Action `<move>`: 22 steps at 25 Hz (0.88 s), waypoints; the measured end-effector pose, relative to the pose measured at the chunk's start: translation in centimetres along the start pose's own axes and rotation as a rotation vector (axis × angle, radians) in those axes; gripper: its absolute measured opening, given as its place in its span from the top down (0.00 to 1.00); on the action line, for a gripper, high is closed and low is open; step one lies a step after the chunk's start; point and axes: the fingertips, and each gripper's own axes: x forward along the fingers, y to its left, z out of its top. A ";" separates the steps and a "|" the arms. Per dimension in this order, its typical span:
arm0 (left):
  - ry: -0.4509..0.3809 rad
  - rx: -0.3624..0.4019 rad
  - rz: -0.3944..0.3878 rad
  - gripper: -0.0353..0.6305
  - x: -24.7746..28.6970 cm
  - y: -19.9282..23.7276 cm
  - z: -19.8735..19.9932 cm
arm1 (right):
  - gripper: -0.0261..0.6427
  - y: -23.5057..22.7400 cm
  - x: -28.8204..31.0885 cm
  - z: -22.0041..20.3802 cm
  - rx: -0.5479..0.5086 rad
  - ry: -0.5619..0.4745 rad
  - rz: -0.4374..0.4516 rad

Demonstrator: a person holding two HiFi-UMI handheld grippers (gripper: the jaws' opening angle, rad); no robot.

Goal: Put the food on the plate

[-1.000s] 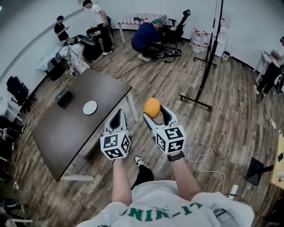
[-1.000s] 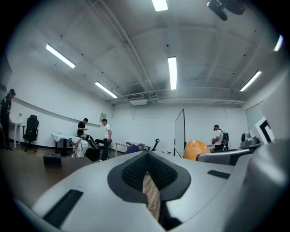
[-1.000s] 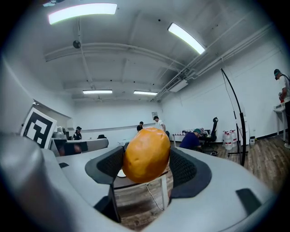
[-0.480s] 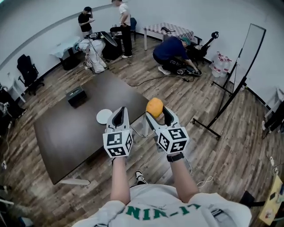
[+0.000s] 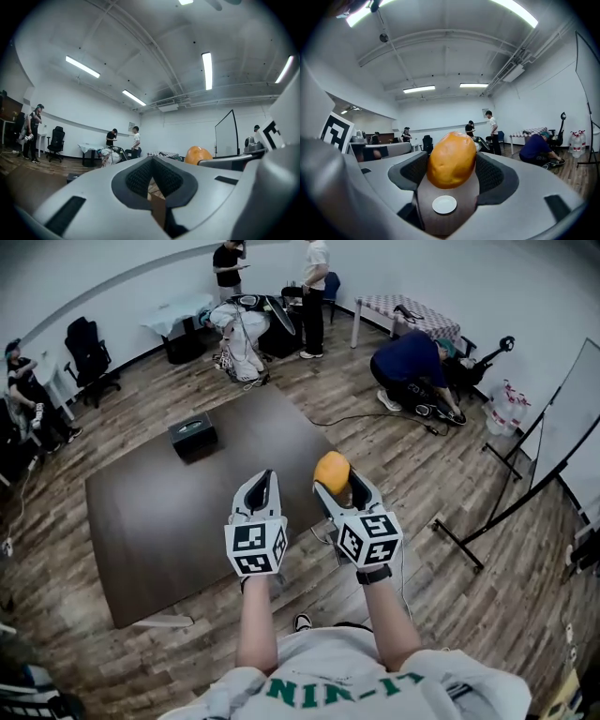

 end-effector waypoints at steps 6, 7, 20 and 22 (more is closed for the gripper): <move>0.000 -0.017 0.086 0.93 1.6 5.3 -0.8 | 0.47 2.2 6.1 -0.6 -0.019 0.026 0.096; 0.001 -0.022 0.101 0.93 2.0 6.1 -1.0 | 0.47 2.6 7.0 -0.8 -0.027 0.035 0.117; -0.013 -0.016 0.330 0.93 5.4 14.2 -1.8 | 0.47 5.3 18.2 -2.0 -0.048 0.075 0.370; -0.018 -0.023 0.359 0.93 5.9 15.2 -1.9 | 0.47 5.4 19.7 -2.1 -0.053 0.083 0.396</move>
